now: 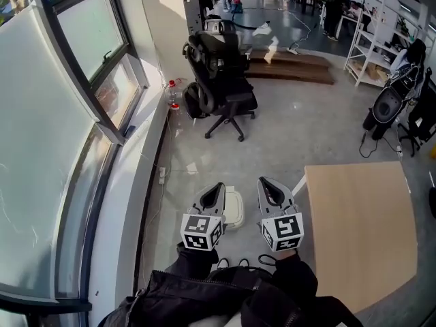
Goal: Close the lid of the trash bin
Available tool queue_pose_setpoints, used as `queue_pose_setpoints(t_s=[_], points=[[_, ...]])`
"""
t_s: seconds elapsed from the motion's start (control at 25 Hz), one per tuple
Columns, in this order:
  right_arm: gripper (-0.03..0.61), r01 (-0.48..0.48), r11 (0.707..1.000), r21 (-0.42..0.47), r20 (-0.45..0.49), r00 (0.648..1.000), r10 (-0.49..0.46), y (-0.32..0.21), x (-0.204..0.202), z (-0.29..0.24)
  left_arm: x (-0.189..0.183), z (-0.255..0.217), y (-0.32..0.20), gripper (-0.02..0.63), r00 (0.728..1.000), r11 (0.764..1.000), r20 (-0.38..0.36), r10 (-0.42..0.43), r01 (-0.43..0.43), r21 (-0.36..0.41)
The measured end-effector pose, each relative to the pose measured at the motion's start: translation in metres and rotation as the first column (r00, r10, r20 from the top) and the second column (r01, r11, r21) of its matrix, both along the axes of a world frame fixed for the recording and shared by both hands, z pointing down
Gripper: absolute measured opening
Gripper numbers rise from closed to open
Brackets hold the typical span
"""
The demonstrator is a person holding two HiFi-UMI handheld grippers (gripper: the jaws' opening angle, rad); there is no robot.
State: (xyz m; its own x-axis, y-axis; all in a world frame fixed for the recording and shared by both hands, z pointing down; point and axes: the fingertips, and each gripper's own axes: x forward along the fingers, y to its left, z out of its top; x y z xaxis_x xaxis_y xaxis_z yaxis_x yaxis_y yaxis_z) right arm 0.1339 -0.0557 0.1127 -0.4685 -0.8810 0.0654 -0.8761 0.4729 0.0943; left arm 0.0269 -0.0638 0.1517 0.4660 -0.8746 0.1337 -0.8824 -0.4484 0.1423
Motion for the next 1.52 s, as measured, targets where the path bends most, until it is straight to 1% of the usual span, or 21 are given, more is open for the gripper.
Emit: queue_pose_setpoints(t_s=[0.2, 0.48, 0.8, 1.12, 1.52], points=[[0.005, -0.009, 1.0, 0.019, -0.015, 1.0, 0.009, 0.001, 0.002, -0.006, 0.002, -0.005, -0.004, -0.005, 1.0, 1.0, -0.001, 0.007, -0.007, 0.013], [0.005, -0.013, 0.999, 0.035, -0.008, 1.0, 0.013, -0.003, 0.002, -0.013, 0.004, -0.003, -0.01, -0.005, 1.0, 1.0, -0.001, 0.02, -0.02, 0.002], [0.005, -0.029, 0.999, 0.026, 0.036, 0.999, 0.028, -0.018, 0.003, -0.019, 0.002, -0.007, -0.021, -0.005, 0.999, 0.999, -0.001, 0.033, -0.033, 0.002], [0.005, -0.014, 0.999, 0.039, 0.026, 1.0, 0.013, -0.025, -0.005, -0.02, -0.001, -0.005, -0.028, -0.005, 0.999, 0.999, 0.006, 0.037, -0.037, 0.004], [0.003, -0.028, 0.999, 0.036, 0.009, 1.0, 0.028, -0.029, -0.008, -0.018, -0.006, -0.002, -0.033, -0.005, 0.999, 0.999, 0.0, 0.038, -0.038, -0.004]])
